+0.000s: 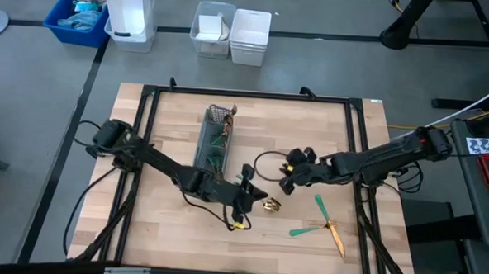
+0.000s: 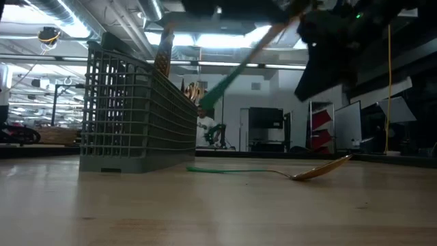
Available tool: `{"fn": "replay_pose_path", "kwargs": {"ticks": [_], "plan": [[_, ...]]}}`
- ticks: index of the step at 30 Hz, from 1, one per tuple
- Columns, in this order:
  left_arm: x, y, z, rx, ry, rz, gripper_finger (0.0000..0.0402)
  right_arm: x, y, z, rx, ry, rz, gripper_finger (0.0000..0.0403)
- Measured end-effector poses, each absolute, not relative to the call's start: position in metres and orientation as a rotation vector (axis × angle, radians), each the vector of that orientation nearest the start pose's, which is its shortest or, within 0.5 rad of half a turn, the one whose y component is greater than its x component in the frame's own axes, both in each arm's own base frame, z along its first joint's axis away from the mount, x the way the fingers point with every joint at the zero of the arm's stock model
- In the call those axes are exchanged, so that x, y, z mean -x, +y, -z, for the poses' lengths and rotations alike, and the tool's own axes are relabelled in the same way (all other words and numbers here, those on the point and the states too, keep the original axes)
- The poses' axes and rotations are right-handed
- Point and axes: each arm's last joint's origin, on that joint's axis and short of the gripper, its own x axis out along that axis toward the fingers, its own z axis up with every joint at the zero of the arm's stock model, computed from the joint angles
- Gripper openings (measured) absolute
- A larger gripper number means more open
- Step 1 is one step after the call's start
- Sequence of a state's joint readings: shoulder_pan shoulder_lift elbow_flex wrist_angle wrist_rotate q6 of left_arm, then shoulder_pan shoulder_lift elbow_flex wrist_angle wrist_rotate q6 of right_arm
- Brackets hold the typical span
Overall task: Sort silverware
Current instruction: Put the green table knife into the gray silverware rack
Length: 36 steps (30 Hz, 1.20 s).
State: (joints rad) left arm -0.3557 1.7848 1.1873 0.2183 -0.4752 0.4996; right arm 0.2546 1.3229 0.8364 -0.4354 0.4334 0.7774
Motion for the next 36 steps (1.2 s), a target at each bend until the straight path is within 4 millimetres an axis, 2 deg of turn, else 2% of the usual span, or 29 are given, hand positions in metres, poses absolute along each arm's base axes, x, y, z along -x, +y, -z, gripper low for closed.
{"fn": "replay_pose_path", "kwargs": {"ticks": [7, 13, 19, 21, 26, 30, 36], "plan": [[-0.357, -0.118, -0.293, -0.544, 0.236, -0.072, 0.0, -0.229, 0.045, -0.249, -0.399, 0.649, 0.541, 0.0087], [-0.329, -0.108, -0.331, -0.463, 0.182, -0.103, 0.0, -0.22, 0.042, -0.254, -0.389, 0.66, 0.55, 0.0087], [-0.294, -0.097, -0.346, -0.357, 0.269, -0.226, 0.0, -0.218, 0.042, -0.252, -0.375, 0.687, 0.559, 0.0087], [-0.285, -0.095, -0.342, -0.332, 0.283, -0.256, 0.0, -0.217, 0.042, -0.252, -0.372, 0.691, 0.561, 0.0087], [-0.267, -0.086, -0.316, -0.323, 0.299, -0.327, 0.0, -0.217, 0.042, -0.252, -0.373, 0.69, 0.561, 0.0087], [-0.261, -0.076, -0.295, -0.302, 0.243, -0.364, 0.0, -0.218, 0.042, -0.252, -0.378, 0.683, 0.558, 0.0087], [-0.256, -0.062, -0.257, -0.308, 0.251, -0.401, 0.0, -0.218, 0.043, -0.252, -0.392, 0.698, 0.537, 0.0087]]}}
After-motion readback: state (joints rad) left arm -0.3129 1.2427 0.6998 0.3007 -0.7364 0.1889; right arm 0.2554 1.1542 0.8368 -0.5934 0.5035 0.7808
